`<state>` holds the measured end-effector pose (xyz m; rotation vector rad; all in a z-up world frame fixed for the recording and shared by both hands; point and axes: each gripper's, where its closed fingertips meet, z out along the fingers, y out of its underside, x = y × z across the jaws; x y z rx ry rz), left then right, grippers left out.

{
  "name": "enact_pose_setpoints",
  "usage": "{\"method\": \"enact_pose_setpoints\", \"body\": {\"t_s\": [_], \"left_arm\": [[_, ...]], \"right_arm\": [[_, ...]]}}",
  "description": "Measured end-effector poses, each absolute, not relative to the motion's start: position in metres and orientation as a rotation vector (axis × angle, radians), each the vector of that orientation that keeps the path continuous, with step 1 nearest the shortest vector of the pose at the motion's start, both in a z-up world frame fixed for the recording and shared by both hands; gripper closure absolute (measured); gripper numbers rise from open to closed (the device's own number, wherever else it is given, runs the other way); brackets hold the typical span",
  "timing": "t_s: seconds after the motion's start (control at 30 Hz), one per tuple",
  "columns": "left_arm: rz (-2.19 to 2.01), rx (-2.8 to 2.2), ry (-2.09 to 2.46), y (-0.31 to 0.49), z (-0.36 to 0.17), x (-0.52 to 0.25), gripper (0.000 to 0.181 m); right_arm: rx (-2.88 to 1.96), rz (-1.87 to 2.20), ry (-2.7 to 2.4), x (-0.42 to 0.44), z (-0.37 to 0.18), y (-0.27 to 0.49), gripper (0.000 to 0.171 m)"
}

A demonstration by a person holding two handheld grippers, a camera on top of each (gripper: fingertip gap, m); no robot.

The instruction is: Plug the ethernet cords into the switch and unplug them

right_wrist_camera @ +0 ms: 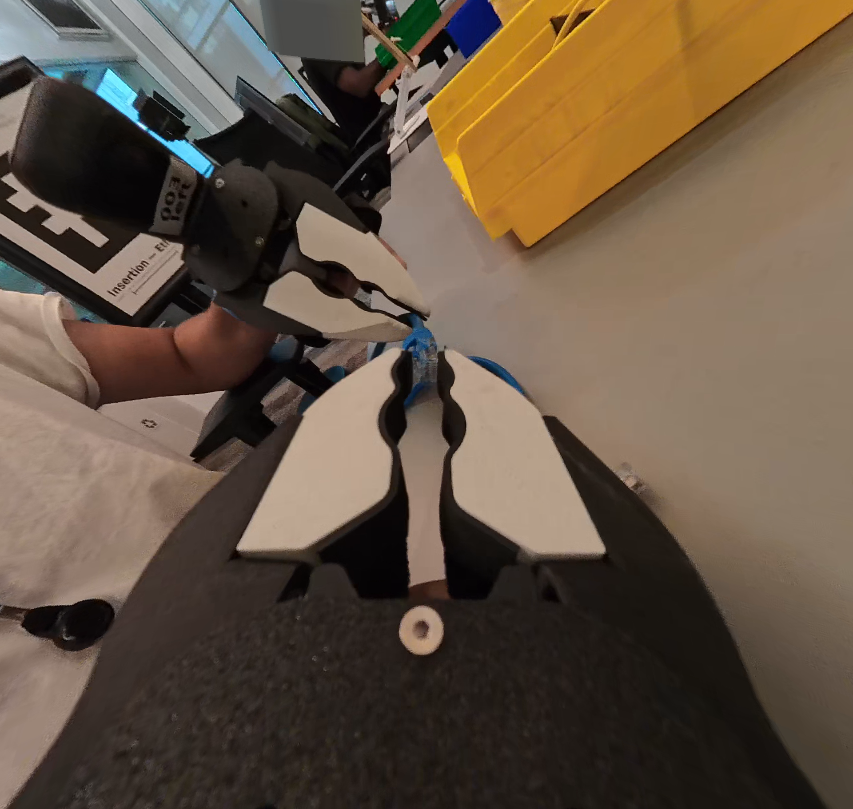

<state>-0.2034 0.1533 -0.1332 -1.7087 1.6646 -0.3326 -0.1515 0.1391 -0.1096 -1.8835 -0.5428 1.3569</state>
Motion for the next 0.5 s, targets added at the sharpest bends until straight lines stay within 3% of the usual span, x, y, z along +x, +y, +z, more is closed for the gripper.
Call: {"method": "enact_pose_setpoints", "body": {"t_s": [0.13, 0.3, 0.5], "left_arm": [[-0.371, -1.548, 1.645, 0.153, -0.121, -0.198, 0.173], [-0.623, -1.332, 1.591, 0.141, -0.093, -0.198, 0.137], [-1.004, -1.139, 1.479, 0.118, -0.063, -0.2, 0.135]], "right_arm": [[-1.866, 1.496, -0.426, -0.148, -0.1, 0.138, 0.161], [-1.848, 1.698, -0.317, -0.147, -0.085, 0.126, 0.162], [-1.723, 1.951, -0.205, -0.149, -0.065, 0.122, 0.162]]}}
